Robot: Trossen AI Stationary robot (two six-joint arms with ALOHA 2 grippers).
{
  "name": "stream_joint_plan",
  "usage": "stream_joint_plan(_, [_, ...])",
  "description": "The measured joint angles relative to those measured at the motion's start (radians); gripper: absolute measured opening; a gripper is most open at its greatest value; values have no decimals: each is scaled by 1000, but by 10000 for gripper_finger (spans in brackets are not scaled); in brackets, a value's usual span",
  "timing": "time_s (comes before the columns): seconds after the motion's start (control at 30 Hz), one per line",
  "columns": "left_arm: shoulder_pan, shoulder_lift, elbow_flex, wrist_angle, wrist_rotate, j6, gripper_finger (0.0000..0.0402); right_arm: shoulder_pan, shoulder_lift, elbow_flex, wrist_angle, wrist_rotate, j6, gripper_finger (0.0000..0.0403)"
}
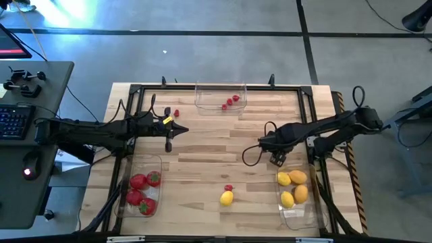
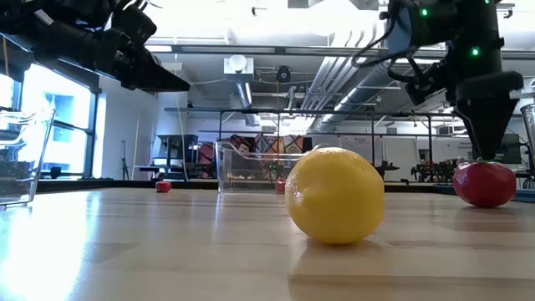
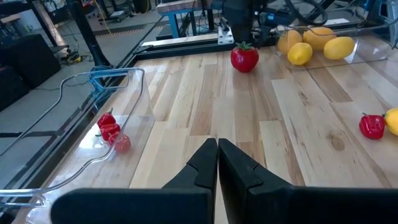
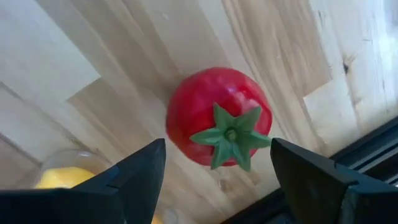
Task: Sort produce into baskets
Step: Put the red tomato into the bottom left transparent bin
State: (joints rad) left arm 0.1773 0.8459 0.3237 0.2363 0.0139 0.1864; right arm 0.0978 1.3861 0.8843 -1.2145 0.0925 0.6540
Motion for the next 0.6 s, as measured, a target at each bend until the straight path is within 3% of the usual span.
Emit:
stream_joint_plan(0.33, [0, 0, 0, 0, 0, 0, 1, 0, -6, -124, 130, 1, -7, 282])
stream_joint_plan(0.6, [0, 0, 0, 0, 0, 0, 1, 0, -6, -135, 163, 2, -24, 282])
